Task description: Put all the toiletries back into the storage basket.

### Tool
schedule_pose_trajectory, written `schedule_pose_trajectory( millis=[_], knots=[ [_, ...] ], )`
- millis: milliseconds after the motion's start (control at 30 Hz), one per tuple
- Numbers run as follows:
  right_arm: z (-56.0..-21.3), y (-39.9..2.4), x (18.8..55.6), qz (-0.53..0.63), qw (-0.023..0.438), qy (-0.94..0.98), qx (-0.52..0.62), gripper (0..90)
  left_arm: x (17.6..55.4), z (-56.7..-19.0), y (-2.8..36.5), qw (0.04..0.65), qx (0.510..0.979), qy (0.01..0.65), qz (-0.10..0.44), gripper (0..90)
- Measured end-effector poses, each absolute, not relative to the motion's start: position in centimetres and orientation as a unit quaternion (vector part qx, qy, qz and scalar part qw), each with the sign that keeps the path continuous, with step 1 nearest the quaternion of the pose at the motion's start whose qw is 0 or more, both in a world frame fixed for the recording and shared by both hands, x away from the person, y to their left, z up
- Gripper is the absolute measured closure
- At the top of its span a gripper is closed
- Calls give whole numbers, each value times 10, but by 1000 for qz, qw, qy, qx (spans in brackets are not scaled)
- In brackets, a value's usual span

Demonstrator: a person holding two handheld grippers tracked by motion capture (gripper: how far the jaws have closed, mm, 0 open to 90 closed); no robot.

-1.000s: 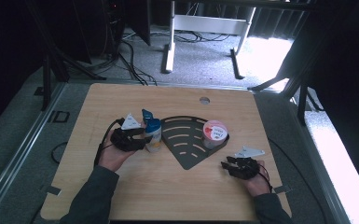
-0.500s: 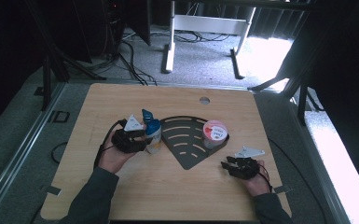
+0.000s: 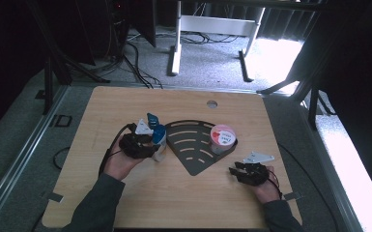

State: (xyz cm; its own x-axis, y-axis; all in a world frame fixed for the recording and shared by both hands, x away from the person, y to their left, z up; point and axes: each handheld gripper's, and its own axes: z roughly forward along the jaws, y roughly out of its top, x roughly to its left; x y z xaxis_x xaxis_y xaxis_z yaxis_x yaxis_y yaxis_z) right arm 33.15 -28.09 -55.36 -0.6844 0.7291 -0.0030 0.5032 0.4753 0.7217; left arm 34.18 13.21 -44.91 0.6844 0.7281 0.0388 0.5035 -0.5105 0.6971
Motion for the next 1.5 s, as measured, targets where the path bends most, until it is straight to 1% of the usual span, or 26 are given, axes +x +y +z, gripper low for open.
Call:
schedule_pose_trajectory(
  millis=[700,867,1500],
  knots=[
    [-554,-282,332,363,151,844,365,597,354,-440,120,301,865,368,160,526],
    [-554,-282,332,364,151,843,365,596,359,-438,117,288,871,370,149,519],
    [-554,-282,332,365,149,844,364,593,372,-434,107,244,888,368,129,517]
  ],
)
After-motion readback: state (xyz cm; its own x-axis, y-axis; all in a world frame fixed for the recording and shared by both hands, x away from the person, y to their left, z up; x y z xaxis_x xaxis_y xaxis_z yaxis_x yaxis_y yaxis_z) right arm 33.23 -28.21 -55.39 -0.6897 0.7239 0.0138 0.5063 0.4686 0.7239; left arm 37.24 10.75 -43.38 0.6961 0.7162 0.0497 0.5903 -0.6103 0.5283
